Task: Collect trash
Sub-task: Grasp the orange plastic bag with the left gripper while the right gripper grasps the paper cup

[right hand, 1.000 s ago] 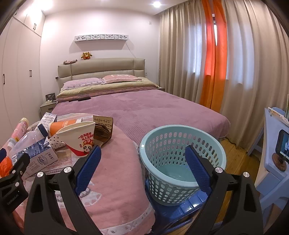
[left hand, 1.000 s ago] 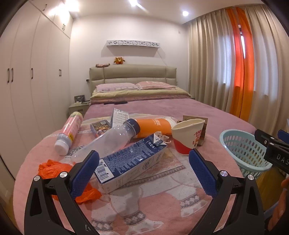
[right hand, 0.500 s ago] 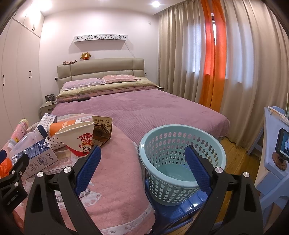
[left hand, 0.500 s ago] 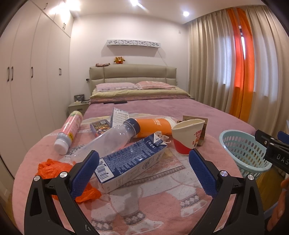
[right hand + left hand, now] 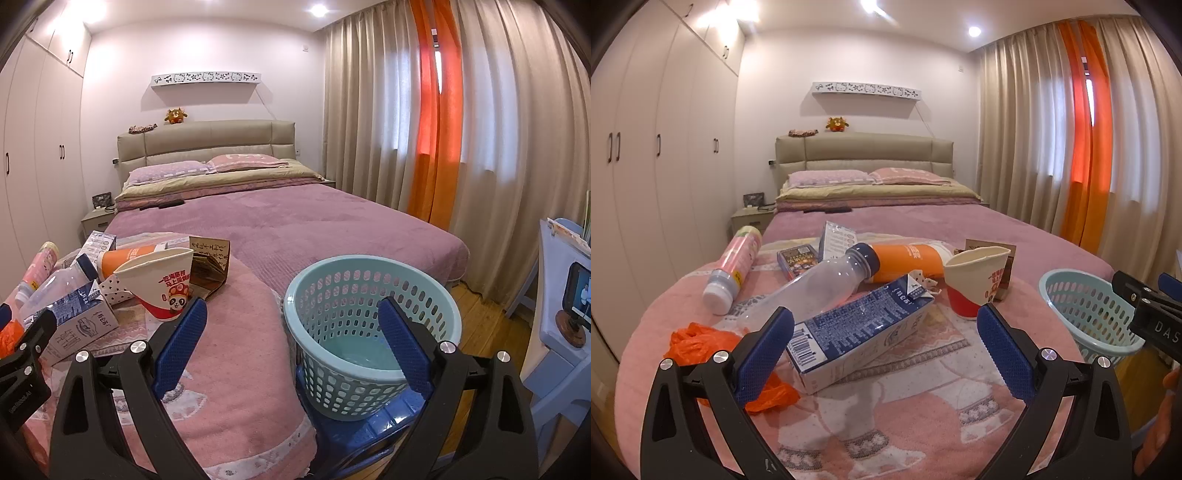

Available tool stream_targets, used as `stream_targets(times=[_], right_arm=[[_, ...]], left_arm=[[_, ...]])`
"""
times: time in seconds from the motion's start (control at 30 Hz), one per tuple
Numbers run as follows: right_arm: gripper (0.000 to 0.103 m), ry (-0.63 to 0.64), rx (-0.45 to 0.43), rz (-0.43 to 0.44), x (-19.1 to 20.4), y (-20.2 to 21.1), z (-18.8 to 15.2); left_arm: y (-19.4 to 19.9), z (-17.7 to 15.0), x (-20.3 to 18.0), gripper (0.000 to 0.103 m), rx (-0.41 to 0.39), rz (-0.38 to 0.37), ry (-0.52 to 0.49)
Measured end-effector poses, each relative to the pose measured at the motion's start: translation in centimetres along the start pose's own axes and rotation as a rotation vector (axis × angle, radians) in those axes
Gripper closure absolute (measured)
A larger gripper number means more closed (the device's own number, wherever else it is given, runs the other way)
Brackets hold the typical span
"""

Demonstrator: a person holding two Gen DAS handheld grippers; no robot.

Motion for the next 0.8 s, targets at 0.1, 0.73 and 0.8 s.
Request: stream_targets(times=[0.1,0.73,0.8], right_arm=[[0.014,-0.001,0.0,0.0,0.0,0.0,0.0],[0.076,0.092,0.013,0.174,7.4,2.0,0.4],[0.077,0.11,0.013,0.218,9.3,2.2,0.6]], left_arm=[[0.1,0.0,0.0,0.007,-0.004,-0.001,0.001],[6.3,0.6,5.9,0.007,-0.01,0.06,0.086],[6.5,0.5,8.8,0.007,0.021,0.114,0.116]])
Point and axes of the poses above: each gripper's, at about its wrist camera, not at the fingertips, and y roughly against the way its jaws point, x to its left, z to its top, the point moved 10 cm from there along -y, roughly the way its jaws point
